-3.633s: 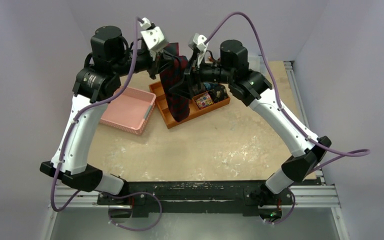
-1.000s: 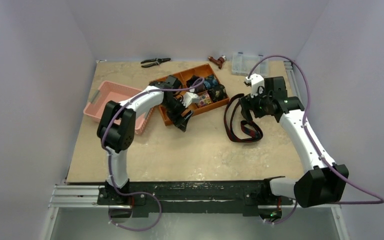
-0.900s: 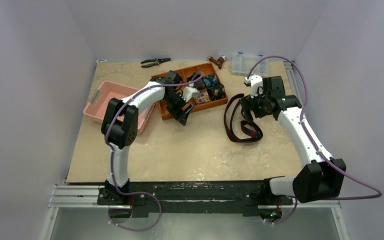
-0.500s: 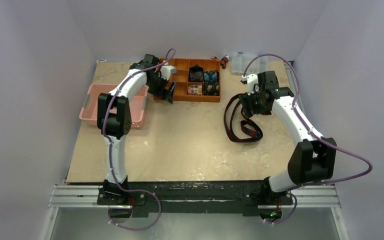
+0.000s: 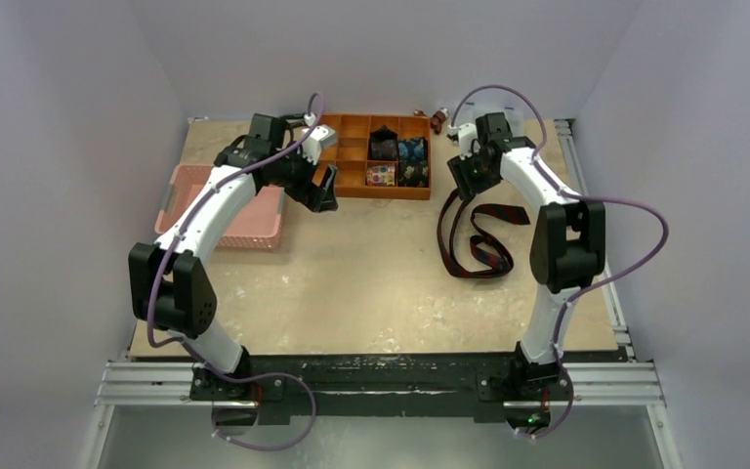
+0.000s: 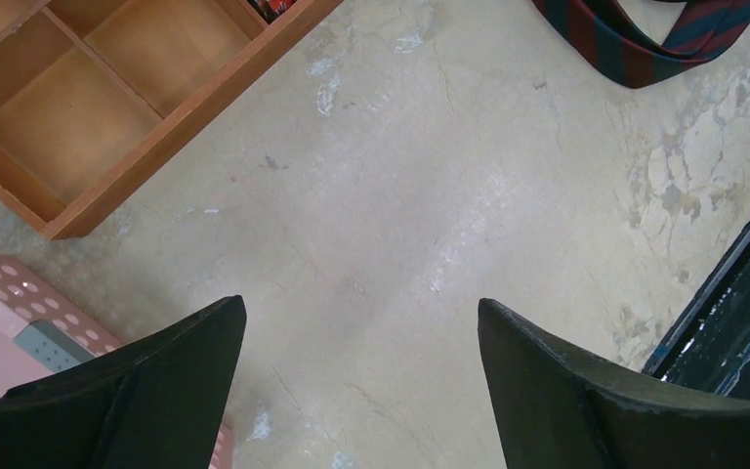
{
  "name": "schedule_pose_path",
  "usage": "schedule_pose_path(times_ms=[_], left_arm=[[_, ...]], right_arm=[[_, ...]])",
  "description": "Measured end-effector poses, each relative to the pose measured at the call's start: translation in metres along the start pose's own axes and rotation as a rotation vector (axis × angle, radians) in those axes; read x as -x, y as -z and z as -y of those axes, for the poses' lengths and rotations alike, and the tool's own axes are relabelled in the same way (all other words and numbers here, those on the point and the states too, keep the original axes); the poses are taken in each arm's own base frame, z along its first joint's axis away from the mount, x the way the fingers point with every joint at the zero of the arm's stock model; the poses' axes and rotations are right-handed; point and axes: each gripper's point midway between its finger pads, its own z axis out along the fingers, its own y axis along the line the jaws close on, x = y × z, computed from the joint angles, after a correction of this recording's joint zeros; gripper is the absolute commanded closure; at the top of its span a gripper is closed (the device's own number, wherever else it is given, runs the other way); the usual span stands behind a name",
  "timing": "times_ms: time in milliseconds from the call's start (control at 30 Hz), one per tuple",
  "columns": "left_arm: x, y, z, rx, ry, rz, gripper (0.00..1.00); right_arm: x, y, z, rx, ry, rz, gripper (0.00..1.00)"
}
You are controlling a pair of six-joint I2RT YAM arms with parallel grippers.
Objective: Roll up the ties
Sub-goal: Place the tie at the center of the board.
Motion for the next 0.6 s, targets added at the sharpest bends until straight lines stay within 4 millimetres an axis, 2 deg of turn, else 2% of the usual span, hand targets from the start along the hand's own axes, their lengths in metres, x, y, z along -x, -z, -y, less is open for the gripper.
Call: schedule_pose_path(times_ms=[133,233,433,533,600], left_arm=[[-0.006,0.011,0.006,0.014,-0.004,0.010,0.11],[-0.011,0.014,0.007,0.027,0.000,0.001,0.11],[-0.012,0.017,0.001,0.069,0.005,-0.005,0.11],[-0.013,0.018,-0.001,0.086,0.016,-0.009,0.10],[-0.013,0.019,-0.003,0.098,0.019,-0.012,0.10]], right_arm=[[0.020,-0.018,0.021,-0.057,-0.020,0.016,0.55],[0.024,-0.029,0.035,-0.086,-0.033,0.013,0.57],[0.006,-0.047,0.050,-0.128,-0.038,-0.050,0.59],[-0.003,-0.060,0.053,-0.135,-0.023,-0.084,0.65],[-0.010,-0.069,0.053,-0.131,-0.014,-0.109,0.76]])
